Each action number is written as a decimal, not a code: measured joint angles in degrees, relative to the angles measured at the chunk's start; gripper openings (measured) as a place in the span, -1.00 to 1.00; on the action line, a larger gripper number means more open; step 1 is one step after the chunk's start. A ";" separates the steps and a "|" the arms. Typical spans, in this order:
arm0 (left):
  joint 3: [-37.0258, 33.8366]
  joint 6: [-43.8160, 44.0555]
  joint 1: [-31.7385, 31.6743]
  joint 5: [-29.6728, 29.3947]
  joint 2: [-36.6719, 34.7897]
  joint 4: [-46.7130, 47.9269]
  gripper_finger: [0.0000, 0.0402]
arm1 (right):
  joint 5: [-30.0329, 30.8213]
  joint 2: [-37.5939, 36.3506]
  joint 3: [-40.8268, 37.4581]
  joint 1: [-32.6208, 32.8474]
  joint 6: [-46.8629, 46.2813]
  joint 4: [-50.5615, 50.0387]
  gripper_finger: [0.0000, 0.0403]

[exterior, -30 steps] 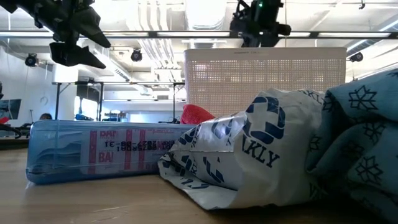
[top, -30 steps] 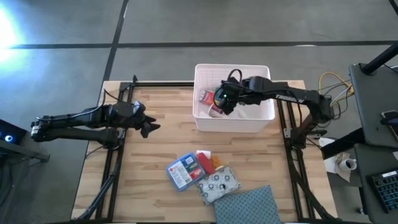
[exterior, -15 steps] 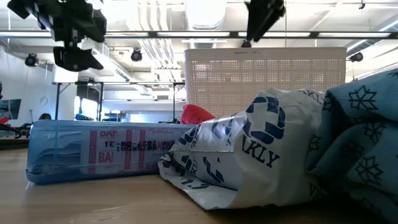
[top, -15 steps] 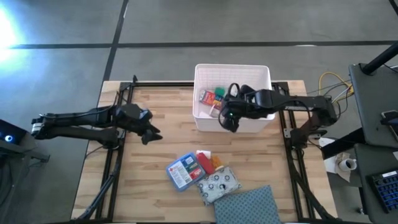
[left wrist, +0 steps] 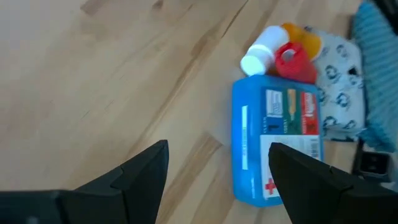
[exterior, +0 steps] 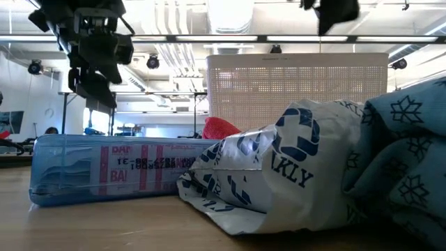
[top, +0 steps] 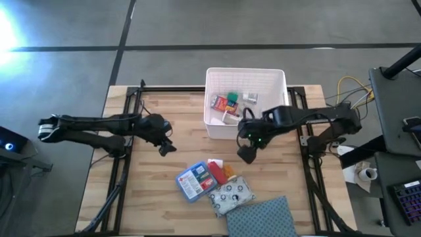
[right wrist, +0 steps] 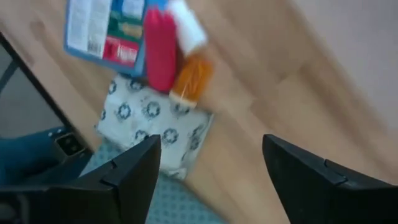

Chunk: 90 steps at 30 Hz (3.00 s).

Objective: Pick & place medical supplies in basket/bin
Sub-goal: Put the orange pill bottle into the white bin

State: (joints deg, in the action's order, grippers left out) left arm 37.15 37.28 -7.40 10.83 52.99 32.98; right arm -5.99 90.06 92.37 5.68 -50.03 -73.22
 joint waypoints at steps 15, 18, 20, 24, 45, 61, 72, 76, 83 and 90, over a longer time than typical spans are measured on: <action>0.02 -2.91 6.65 -4.80 -1.05 -1.95 0.27 | 2.99 1.37 -22.47 4.65 -26.81 29.97 0.35; 0.00 -2.94 8.20 -6.71 -2.89 -1.80 0.27 | 5.74 2.83 -23.68 5.39 -30.55 30.62 0.33; 0.00 -2.95 8.93 -6.93 -4.20 -1.72 0.27 | 6.42 4.01 -23.89 5.85 -31.79 30.84 0.31; -0.07 -3.13 9.69 -6.93 -6.81 -0.99 0.27 | 7.51 7.13 -22.77 7.11 -32.14 32.26 0.27; -0.92 -3.85 9.75 -8.13 -11.89 2.18 0.27 | 7.30 21.89 -15.74 7.56 -29.10 32.09 0.22; -3.36 -4.24 9.75 -8.02 -13.56 2.18 0.27 | 7.81 24.64 -11.97 7.25 -24.53 31.40 -0.22; -3.94 -4.23 9.75 -8.02 -14.53 2.15 0.27 | 13.64 7.72 -12.02 7.39 -16.81 31.65 -0.29; -4.21 -4.20 9.75 -8.14 -14.43 2.17 0.27 | 27.00 -1.07 -12.01 5.96 -16.58 34.39 -0.29; -4.24 -4.18 9.73 -10.64 -14.38 1.94 0.27 | 45.37 -9.35 -11.97 -1.34 -10.15 37.17 -0.27; -4.24 0.88 9.70 -11.06 -14.38 1.67 0.27 | 34.62 -8.83 -12.05 -12.26 -2.97 35.50 0.00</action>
State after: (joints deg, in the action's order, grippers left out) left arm 32.91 38.16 2.31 -0.23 38.61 34.65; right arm 28.63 81.23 80.32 -6.57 -53.00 -37.72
